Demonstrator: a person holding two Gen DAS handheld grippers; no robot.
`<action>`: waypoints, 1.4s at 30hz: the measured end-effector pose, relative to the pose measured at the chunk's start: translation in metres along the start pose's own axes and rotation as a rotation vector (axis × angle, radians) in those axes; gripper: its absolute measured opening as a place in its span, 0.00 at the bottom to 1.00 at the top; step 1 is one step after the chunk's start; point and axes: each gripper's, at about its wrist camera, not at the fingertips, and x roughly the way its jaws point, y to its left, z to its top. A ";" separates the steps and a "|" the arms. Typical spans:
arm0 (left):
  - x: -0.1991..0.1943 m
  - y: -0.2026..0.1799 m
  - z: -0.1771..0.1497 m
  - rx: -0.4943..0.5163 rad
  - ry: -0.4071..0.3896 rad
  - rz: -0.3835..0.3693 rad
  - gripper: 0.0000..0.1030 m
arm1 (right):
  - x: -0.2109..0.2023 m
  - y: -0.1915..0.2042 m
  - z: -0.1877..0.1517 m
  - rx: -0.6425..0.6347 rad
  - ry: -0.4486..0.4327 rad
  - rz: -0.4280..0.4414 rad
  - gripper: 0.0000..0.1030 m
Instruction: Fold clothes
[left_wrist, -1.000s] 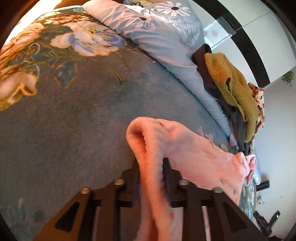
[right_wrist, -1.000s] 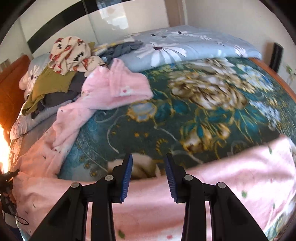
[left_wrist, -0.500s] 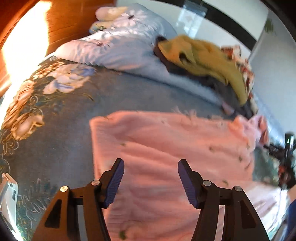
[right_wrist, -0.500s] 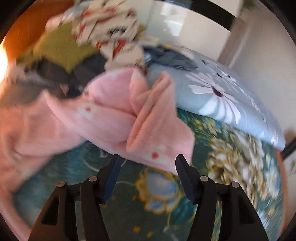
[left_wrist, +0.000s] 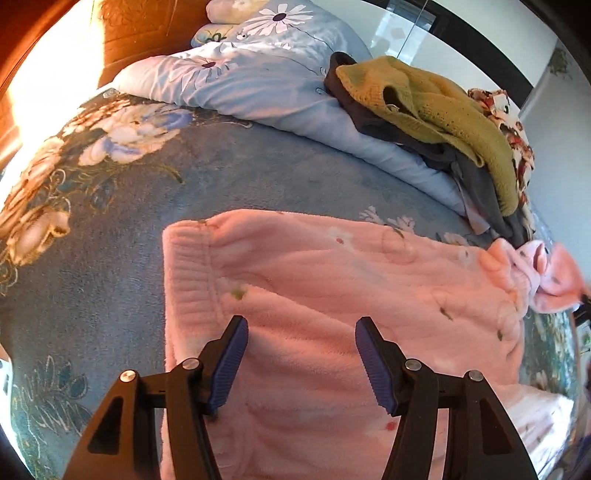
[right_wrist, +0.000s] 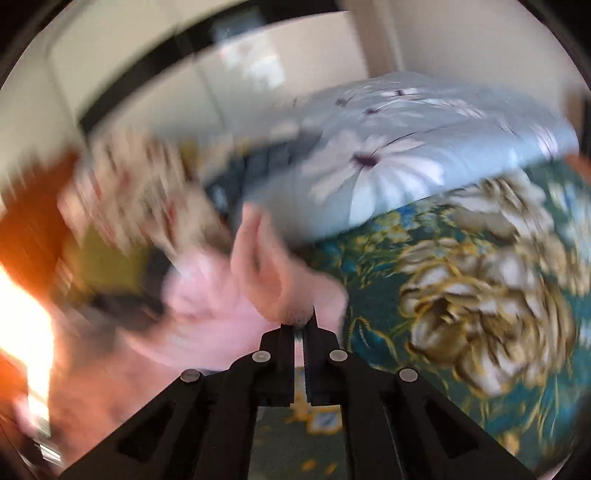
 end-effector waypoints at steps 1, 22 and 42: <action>0.001 -0.001 0.001 0.000 0.003 -0.005 0.63 | -0.031 -0.005 0.002 0.047 -0.028 0.054 0.03; 0.020 -0.009 0.007 -0.052 0.041 0.006 0.63 | 0.046 -0.061 0.062 0.321 0.027 0.032 0.08; 0.028 -0.021 -0.002 0.009 0.066 0.085 0.65 | 0.075 -0.084 0.016 0.210 0.153 -0.198 0.41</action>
